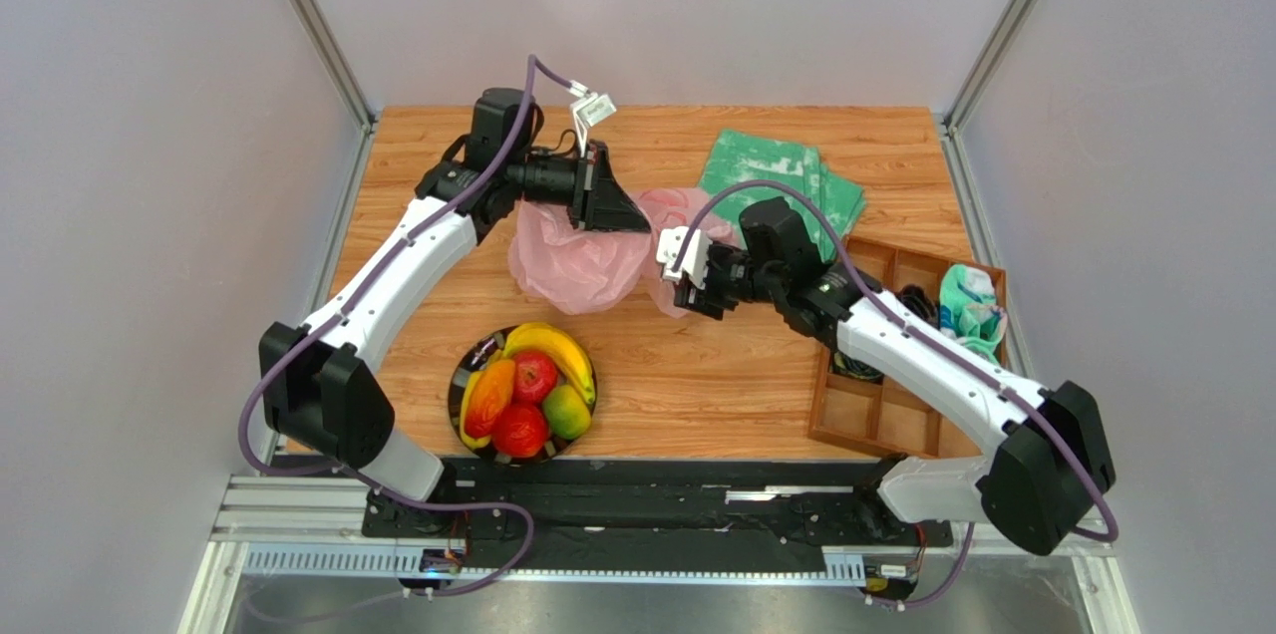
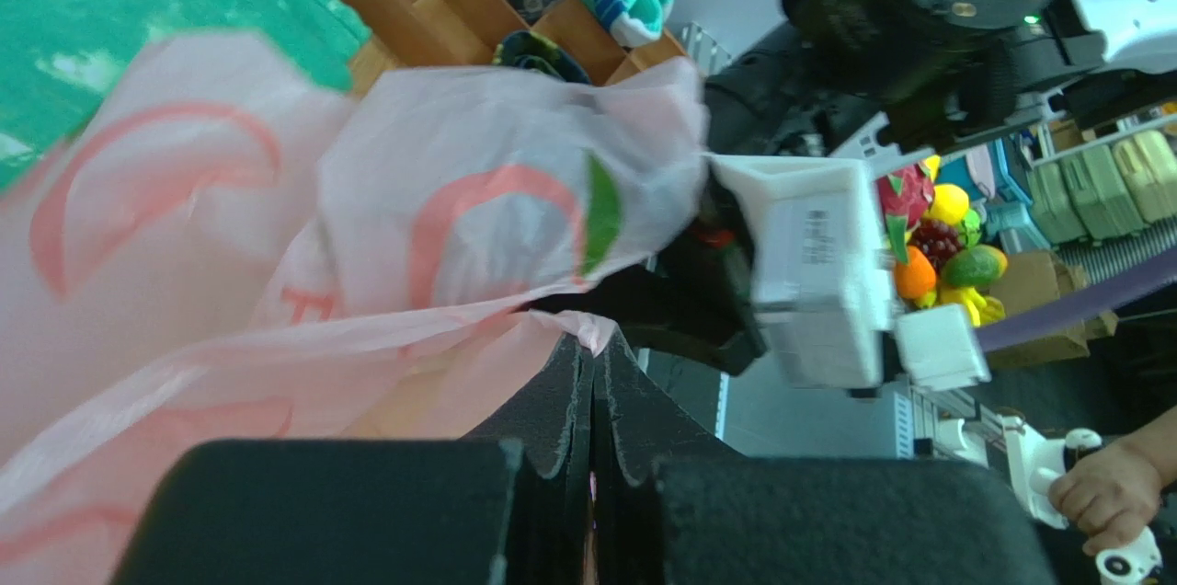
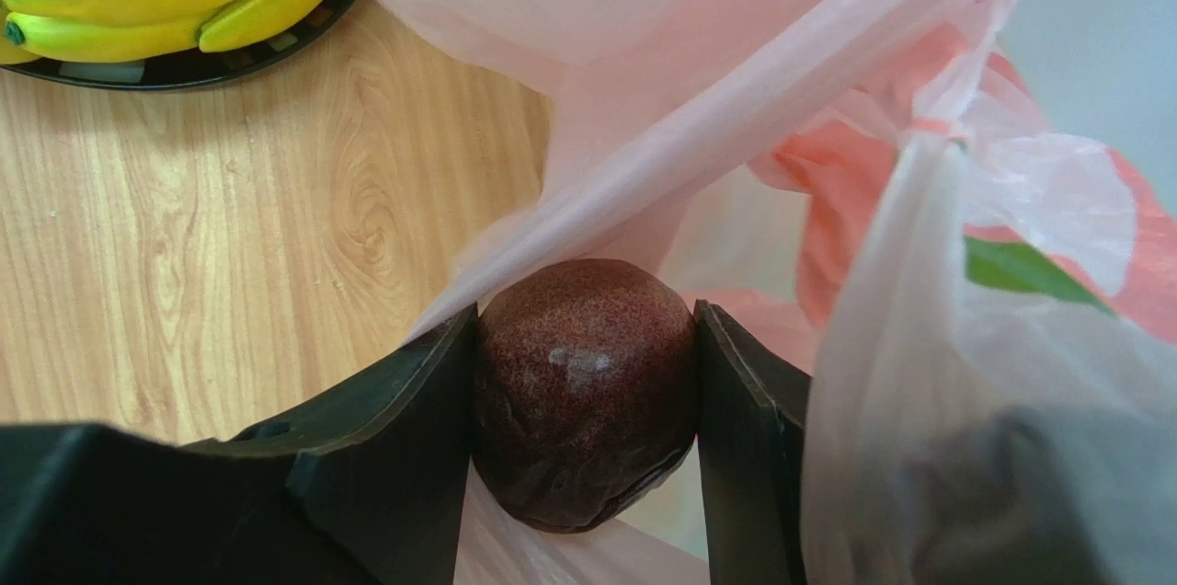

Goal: Take the fake fruits out of the plastic bag

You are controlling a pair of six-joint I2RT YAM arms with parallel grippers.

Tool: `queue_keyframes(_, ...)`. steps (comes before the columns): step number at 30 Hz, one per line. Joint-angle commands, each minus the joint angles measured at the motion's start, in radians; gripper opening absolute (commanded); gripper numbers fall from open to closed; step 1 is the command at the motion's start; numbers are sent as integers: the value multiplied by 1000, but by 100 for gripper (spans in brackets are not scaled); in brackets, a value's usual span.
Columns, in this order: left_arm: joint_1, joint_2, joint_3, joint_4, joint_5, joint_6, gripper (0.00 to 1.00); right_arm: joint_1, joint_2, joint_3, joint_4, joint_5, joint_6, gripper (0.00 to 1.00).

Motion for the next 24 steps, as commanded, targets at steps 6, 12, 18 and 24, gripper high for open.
queue_keyframes(6, 12, -212, 42, -26, -16, 114, 0, -71, 155, 171, -296, -47, 250, 31)
queue_keyframes(12, 63, -268, 57, -238, -128, 282, 63, -94, 172, 233, -371, -53, 193, 30)
queue_keyframes(18, 115, -276, 135, -131, -165, 288, 86, -97, 166, 319, -430, -103, 89, 30)
queue_keyframes(24, 115, -101, 189, -169, -147, 403, 89, -51, 155, 414, -520, -163, -14, 29)
